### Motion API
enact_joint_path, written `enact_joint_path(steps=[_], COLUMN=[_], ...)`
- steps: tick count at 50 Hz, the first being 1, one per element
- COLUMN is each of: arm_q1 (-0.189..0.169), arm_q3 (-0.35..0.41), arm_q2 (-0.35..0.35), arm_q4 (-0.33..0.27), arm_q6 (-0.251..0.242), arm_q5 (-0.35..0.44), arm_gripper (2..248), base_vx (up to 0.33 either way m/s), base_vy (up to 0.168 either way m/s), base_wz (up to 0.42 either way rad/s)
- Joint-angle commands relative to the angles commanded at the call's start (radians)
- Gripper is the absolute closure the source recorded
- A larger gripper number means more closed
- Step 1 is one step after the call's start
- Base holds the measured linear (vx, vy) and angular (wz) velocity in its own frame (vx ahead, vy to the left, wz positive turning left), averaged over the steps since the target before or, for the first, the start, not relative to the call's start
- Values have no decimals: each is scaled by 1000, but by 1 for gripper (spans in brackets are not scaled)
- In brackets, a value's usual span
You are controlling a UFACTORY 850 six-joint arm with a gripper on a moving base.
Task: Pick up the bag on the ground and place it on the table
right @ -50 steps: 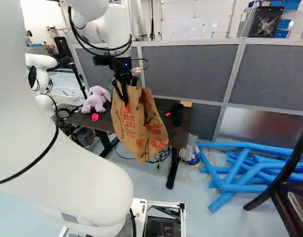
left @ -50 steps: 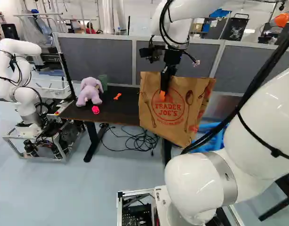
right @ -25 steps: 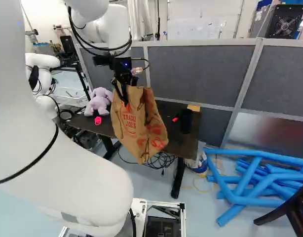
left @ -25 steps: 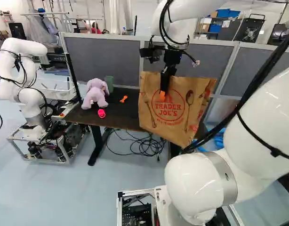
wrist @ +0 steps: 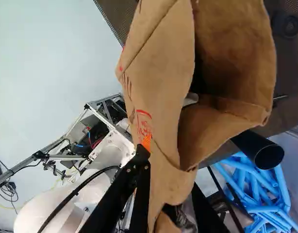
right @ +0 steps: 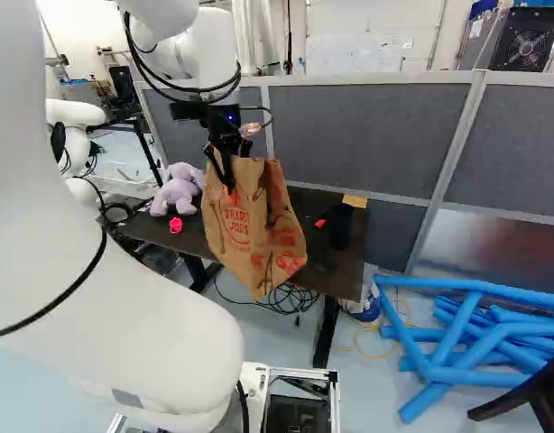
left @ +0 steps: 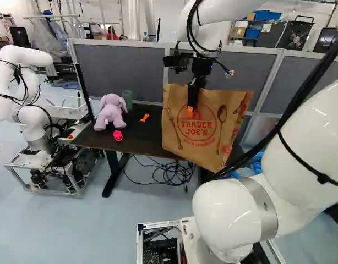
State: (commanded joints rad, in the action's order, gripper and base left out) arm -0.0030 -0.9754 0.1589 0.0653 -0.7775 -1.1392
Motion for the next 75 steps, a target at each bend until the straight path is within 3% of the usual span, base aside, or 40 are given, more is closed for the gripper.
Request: enact_joint_path(steps=[40, 75], arm_q1=[0, 15], arm_q3=[-75, -181], arm_q2=[-82, -188], arm_q4=[-2, -56], arm_q6=[0, 0], arm_q5=[0, 1], arm_gripper=[229, 229], base_vx=[10, 0], base_vy=[0, 0], base_wz=[-1, 0])
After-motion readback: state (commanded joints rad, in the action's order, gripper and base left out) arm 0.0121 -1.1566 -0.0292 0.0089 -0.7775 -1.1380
